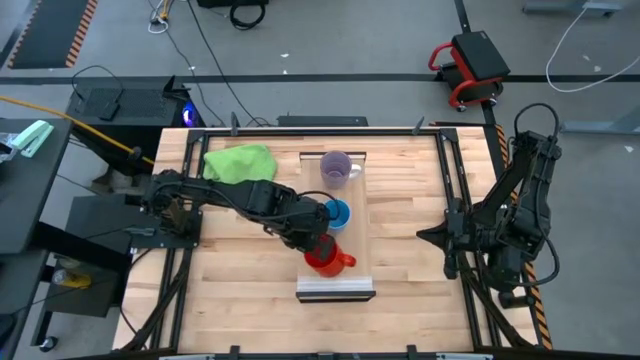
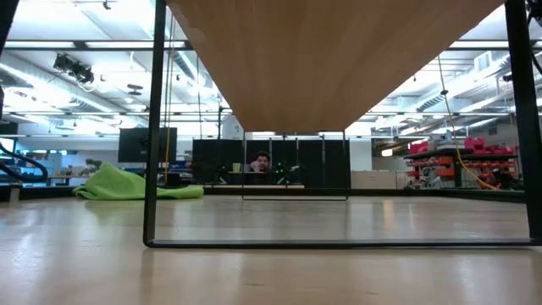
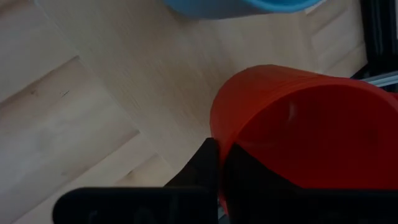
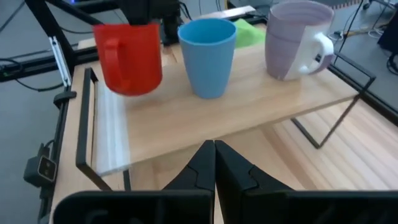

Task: Stack small to large cups/mugs on shelf
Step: Put the orange mug on the shelf

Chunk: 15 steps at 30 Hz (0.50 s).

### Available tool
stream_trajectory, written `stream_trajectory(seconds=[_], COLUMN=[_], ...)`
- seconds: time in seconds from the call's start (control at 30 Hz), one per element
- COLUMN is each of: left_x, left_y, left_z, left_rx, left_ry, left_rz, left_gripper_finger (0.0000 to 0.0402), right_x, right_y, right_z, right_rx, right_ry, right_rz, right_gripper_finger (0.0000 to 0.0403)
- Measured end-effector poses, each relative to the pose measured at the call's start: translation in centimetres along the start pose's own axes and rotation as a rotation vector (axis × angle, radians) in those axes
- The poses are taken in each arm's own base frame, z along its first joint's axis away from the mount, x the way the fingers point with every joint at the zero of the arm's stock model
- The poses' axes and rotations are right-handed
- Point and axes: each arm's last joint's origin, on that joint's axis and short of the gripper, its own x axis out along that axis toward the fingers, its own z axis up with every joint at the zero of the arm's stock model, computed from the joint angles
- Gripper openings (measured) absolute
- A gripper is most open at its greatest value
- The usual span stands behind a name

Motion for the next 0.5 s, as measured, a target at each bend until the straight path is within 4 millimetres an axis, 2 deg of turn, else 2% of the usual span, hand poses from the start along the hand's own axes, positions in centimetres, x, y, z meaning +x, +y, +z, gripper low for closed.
stream_trajectory(seconds=[0.2, 0.37, 0.5], left_x=[1.4, 1.6, 1.5], left_y=[-0.1, -0.1, 0.0], left_z=[0.1, 0.2, 0.4], left_rx=[0.006, 0.024, 0.039], left_ry=[0.016, 0.02, 0.014], left_rz=[0.038, 0.042, 0.046], left_gripper_finger=[0.0011, 0.0011, 0.0011], right_x=[0.9, 1.5, 2.9], right_y=[1.2, 2.1, 3.0], right_z=[1.3, 2.5, 1.6], right_rx=[-0.019, 0.014, 0.06], right_ry=[-0.024, -0.076, -0.109], right_rz=[0.059, 0.114, 0.159], right_gripper_finger=[0.0013, 0.0035, 0.0057])
